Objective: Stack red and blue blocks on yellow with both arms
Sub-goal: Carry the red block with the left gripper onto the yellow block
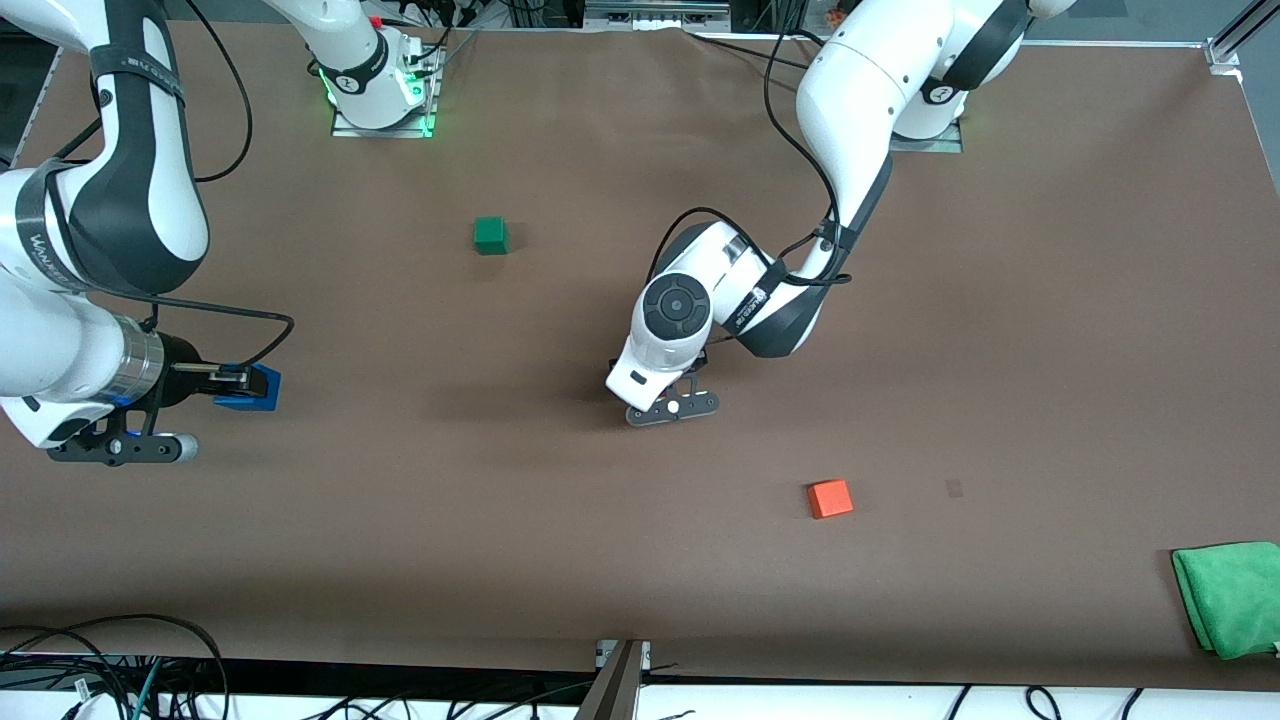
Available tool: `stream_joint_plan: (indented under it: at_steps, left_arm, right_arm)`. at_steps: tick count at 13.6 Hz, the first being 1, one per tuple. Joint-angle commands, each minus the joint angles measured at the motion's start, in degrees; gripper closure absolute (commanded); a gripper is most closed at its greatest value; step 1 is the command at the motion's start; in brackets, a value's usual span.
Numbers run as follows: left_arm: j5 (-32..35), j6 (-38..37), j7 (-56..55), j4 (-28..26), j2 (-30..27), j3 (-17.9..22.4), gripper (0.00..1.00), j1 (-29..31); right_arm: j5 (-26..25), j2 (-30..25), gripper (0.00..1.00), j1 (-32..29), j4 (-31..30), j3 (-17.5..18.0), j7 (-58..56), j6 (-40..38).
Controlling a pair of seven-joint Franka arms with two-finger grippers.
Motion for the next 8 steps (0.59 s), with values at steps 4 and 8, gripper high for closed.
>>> stream_joint_plan:
  at_steps: [4,8]
  left_arm:
    - [-0.79,-0.46,-0.35,2.14,1.23,1.03,1.0,-0.48]
    - [-0.97,-0.46,-1.14,2.06,1.32,1.03,0.28,-0.75]
  right_arm:
    - [0.6,0.61,0.57,-0.09,1.82,0.02,0.59,-1.56]
    - [0.6,0.61,0.57,-0.09,1.82,0.02,0.5,-1.56]
